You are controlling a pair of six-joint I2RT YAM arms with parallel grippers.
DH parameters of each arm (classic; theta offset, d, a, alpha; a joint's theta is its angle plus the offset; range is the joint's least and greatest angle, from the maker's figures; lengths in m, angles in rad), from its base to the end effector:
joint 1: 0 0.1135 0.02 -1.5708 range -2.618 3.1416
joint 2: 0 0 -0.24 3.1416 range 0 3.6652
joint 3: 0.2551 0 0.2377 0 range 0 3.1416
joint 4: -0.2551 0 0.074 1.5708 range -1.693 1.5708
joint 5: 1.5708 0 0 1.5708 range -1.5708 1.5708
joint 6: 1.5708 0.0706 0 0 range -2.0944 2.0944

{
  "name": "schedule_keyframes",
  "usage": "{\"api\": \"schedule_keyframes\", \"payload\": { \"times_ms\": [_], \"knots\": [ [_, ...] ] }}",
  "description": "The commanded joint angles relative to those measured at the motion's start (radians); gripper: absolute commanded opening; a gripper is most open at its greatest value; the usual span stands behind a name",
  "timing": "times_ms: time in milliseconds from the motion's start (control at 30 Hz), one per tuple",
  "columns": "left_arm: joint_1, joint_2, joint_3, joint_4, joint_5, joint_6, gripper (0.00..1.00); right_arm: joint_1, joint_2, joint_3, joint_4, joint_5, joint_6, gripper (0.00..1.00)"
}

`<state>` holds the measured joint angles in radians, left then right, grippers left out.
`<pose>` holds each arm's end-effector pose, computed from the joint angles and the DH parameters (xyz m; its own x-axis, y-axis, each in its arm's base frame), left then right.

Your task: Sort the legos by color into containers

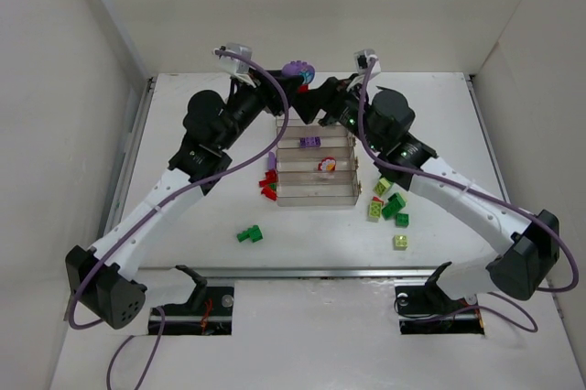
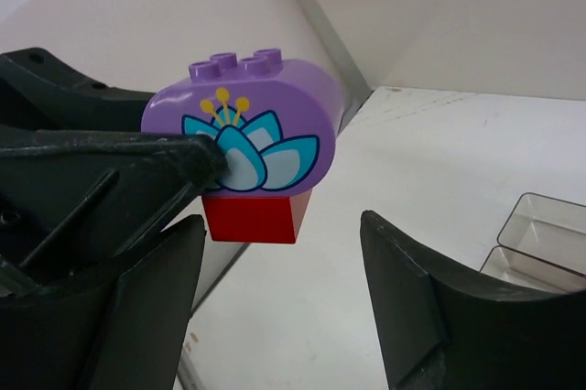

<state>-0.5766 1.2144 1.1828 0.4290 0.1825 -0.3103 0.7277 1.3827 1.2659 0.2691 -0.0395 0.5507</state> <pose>0.2448 -0.1745 0.4466 0.1024 -0.4248 -0.8995 0.7432 0.6337 -0.2147 0.2621 0.2372 0.4040 -0.2665 0.4628 -0.8454 -0.6505 0.5609 0.5121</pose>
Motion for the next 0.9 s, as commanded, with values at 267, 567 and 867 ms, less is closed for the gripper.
{"api": "schedule_keyframes", "payload": {
  "times_ms": [267,567,867],
  "knots": [
    [-0.006,-0.05,0.012,-0.065,0.064,-0.059,0.0,0.006,0.015,0.069,0.082,0.052,0.031,0.69],
    [-0.006,-0.05,0.012,-0.101,0.054,-0.044,0.0,0.006,0.035,0.056,0.091,0.082,0.049,0.0],
    [0.044,0.091,0.144,-0.032,-0.069,0.14,0.0,0.006,0.064,-0.022,-0.18,0.035,-0.004,0.0]
  ]
}}
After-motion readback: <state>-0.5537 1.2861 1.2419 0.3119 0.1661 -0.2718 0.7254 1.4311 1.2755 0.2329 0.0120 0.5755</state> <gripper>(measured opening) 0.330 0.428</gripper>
